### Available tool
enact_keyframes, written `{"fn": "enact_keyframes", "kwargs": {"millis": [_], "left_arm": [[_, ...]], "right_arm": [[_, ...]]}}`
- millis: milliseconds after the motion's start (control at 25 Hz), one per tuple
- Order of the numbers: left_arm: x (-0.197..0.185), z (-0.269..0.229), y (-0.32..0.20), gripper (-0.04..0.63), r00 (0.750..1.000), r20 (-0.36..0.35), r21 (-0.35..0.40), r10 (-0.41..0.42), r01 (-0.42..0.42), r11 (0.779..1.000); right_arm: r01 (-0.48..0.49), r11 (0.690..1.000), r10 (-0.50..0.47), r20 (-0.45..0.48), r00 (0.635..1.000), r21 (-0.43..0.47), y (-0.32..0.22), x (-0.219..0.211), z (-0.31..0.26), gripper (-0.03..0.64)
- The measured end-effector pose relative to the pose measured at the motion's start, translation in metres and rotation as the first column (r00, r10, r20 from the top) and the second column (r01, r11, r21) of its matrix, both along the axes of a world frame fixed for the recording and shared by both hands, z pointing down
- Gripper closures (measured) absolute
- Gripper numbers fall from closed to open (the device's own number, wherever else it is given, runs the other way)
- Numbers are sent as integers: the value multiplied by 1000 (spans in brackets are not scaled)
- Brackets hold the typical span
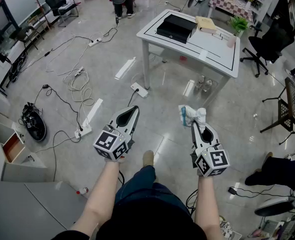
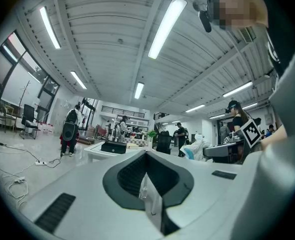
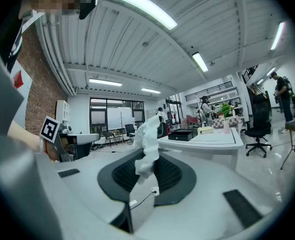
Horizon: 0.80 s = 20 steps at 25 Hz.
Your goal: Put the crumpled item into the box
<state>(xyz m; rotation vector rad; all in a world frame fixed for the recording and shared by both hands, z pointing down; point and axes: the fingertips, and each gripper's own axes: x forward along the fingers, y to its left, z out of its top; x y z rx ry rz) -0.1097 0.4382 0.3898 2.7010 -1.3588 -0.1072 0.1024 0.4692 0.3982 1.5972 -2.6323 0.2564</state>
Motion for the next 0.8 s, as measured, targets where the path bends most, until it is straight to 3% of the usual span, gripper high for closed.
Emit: {"fn": "enact_keyframes", "kwargs": {"millis": [800], "left_arm": [[6, 8, -156, 594, 999, -16, -10, 39, -40, 999]], "right_arm": [[-44, 999, 44, -1, 999, -10, -144, 7, 6, 560]]}}
